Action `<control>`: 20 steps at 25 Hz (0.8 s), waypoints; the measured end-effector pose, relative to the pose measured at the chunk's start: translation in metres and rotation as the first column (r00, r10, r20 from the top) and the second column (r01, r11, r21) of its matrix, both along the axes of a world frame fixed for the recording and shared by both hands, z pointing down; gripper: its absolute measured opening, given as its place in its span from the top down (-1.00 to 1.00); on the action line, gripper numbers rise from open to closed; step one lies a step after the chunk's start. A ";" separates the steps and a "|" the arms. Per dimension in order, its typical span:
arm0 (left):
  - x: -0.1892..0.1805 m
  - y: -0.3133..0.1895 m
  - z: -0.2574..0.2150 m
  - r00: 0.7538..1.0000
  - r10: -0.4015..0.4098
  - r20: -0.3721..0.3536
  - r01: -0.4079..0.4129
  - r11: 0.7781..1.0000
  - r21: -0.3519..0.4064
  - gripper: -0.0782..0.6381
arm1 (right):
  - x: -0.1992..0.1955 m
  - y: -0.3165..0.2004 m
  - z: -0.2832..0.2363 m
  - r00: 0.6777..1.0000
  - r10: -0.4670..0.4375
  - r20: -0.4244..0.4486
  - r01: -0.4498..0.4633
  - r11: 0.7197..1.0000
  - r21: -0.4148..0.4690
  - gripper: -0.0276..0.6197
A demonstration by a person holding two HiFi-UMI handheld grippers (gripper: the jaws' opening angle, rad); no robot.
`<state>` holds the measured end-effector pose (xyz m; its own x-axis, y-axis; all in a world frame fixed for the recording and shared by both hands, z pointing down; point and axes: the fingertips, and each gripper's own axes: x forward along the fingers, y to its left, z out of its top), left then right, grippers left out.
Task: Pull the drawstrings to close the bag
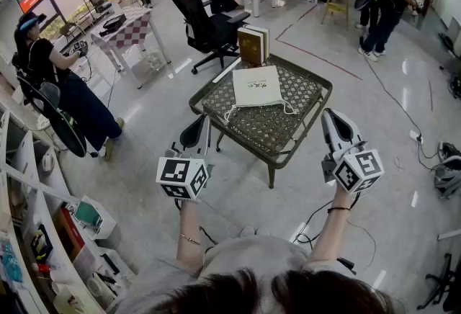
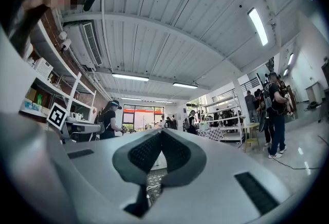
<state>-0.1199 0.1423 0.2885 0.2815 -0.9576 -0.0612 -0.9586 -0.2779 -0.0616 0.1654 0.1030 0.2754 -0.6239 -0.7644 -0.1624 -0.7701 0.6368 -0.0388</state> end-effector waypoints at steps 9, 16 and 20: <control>0.005 -0.001 0.001 1.000 -0.004 0.000 0.004 1.000 -0.008 0.72 | 0.002 -0.005 0.002 1.000 -0.005 -0.009 0.005 1.000 -0.004 0.85; 0.011 -0.001 0.009 1.000 -0.012 -0.012 0.012 1.000 -0.029 0.71 | 0.006 -0.006 0.011 0.998 -0.012 -0.057 0.011 1.000 -0.013 0.85; 0.020 0.005 0.019 1.000 -0.016 -0.015 0.016 0.999 -0.050 0.72 | 0.010 -0.005 0.022 0.996 -0.015 -0.090 0.012 1.000 -0.028 0.85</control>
